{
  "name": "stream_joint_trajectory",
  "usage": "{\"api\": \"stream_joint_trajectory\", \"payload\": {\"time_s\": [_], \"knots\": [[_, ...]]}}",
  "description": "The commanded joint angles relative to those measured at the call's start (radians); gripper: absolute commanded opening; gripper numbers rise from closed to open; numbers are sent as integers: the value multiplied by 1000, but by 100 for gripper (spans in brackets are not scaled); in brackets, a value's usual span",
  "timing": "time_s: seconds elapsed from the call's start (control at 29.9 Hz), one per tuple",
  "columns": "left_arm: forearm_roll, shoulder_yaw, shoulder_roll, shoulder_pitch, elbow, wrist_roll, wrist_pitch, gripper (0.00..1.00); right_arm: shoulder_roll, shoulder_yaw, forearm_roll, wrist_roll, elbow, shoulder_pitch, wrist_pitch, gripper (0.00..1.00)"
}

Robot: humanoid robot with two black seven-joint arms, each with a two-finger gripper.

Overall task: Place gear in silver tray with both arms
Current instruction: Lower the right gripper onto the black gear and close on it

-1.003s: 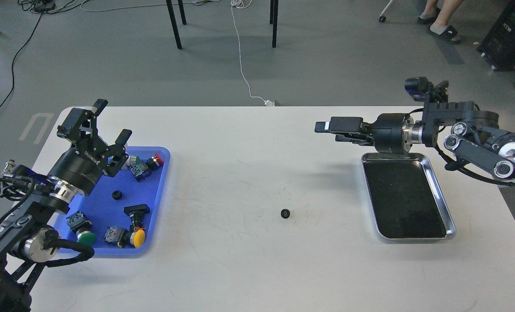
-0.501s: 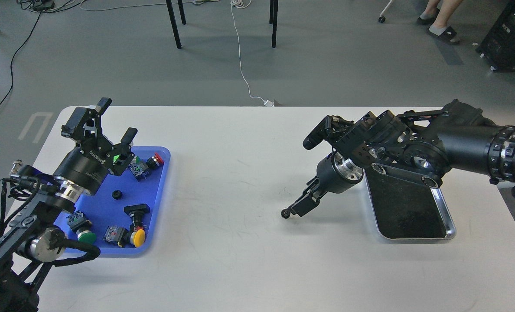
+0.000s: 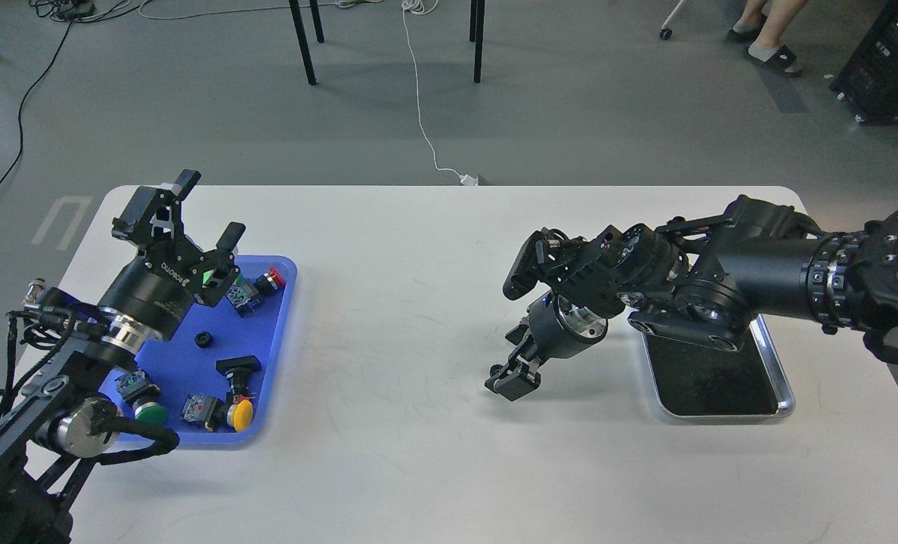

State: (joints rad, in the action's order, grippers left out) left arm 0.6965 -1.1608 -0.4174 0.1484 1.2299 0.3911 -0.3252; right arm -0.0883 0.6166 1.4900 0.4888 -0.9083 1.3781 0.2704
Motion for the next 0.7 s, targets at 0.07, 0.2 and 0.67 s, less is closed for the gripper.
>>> {"api": "stream_joint_trajectory", "payload": {"time_s": [0.07, 0.2, 0.67], "knots": [[0, 0, -1, -4, 2, 0, 0, 98, 22, 9, -1, 0, 0, -2, -27, 75], [0, 0, 0, -4, 5, 0, 2, 98, 25, 12, 1, 0, 0, -4, -27, 65], [1, -2, 0, -18, 10, 0, 2, 98, 29, 35, 1, 0, 6, -8, -40, 38]]}}
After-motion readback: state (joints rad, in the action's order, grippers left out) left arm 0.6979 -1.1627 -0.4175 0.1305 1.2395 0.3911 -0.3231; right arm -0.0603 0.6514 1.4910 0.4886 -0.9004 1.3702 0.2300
